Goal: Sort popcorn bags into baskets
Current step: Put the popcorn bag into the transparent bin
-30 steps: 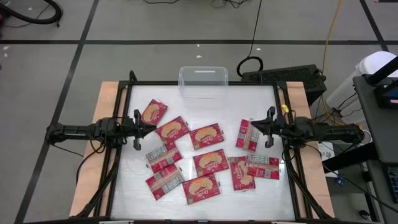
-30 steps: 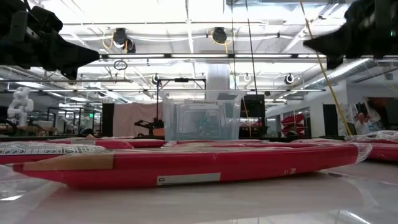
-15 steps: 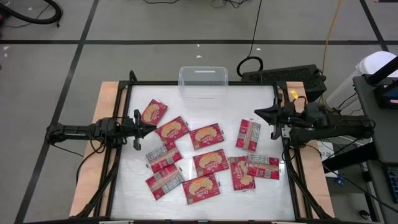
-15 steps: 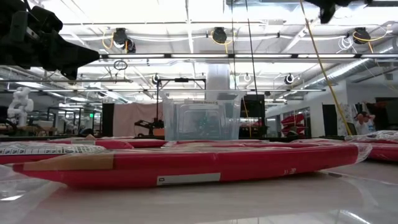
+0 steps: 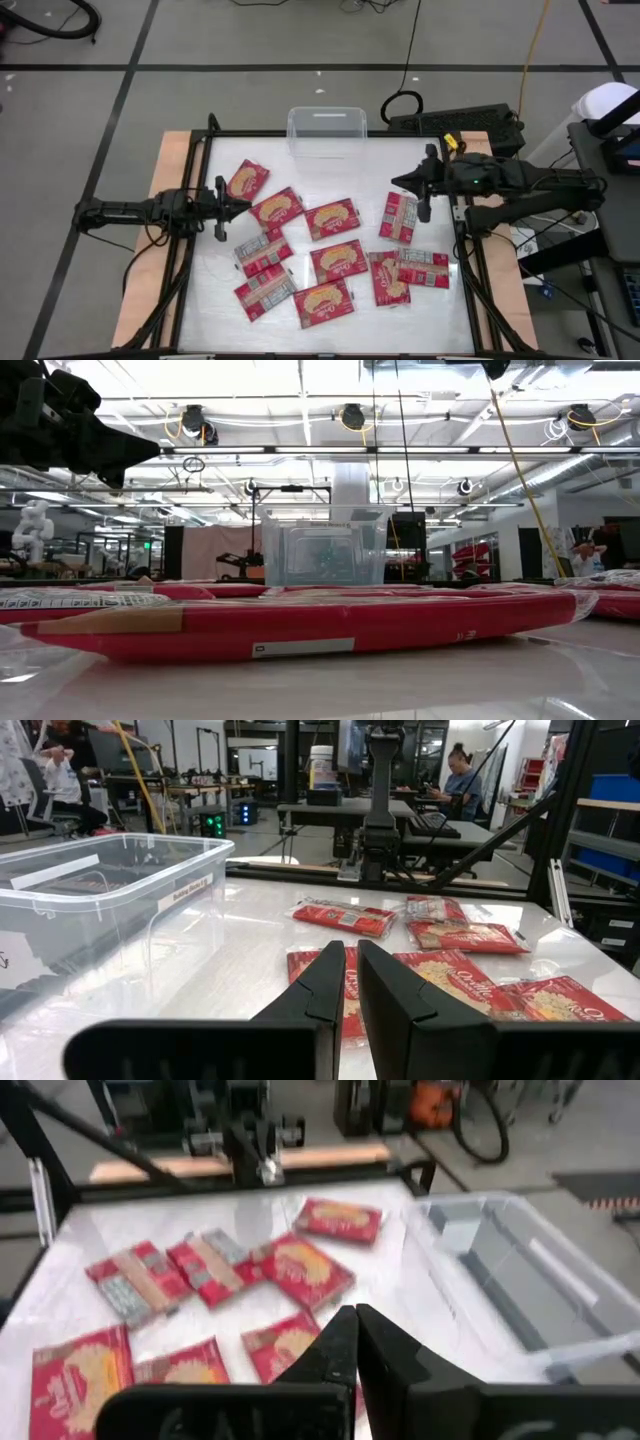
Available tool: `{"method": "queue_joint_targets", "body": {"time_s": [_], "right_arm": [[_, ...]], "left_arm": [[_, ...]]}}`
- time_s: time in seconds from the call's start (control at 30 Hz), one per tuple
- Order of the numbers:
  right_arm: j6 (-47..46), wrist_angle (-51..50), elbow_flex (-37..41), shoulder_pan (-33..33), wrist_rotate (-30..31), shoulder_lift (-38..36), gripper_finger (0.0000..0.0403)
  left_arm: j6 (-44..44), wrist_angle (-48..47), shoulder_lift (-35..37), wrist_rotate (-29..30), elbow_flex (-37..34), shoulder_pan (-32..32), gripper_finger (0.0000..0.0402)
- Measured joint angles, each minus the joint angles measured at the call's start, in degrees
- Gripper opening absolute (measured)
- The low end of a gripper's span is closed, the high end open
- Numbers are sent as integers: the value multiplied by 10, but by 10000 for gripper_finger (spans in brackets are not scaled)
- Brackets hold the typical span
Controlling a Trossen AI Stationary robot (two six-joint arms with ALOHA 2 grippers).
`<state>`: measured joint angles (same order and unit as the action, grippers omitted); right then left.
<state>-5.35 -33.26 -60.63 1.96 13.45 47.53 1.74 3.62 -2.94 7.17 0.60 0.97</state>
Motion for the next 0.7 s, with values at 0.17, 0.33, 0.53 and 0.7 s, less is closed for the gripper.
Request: {"method": "queue_joint_targets", "body": {"time_s": [0.17,0.33,0.53,0.7], "right_arm": [[-41,-41,-8,0,0,30,0],[-84,-84,-8,0,0,67,1],[-107,-98,14,0,-1,122,28],[-126,-81,51,0,-1,156,70]], "left_arm": [[0,0,0,0,0,0,37],[0,0,0,1,0,0,37],[0,0,0,1,0,0,37],[0,0,0,1,0,0,37]]}}
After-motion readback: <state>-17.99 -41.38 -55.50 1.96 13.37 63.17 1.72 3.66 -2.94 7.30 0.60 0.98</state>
